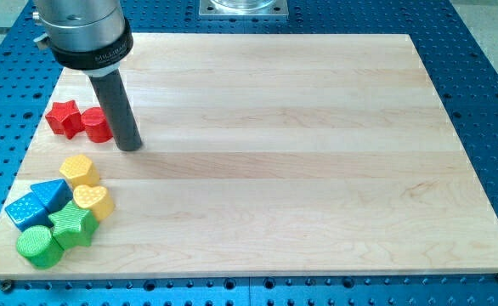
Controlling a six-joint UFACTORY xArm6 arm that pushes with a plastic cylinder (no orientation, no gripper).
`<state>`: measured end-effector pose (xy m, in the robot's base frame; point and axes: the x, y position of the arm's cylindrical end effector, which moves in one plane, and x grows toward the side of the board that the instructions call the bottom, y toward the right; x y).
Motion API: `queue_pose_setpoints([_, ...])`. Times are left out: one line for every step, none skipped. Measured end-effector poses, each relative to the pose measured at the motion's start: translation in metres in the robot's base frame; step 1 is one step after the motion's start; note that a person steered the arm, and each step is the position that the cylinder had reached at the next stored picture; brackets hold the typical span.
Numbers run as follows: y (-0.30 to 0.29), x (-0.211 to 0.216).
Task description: Push the red circle into the red star
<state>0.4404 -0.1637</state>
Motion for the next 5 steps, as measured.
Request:
queue_pose_setpoints([0.0,-0.013])
queue_pose_setpoints([-0.003,-0.017])
queue_pose_setpoints([-0.012,-0.002])
queue_pose_setpoints([-0.012,0.024])
queue_pose_setpoints([-0.012,0.024])
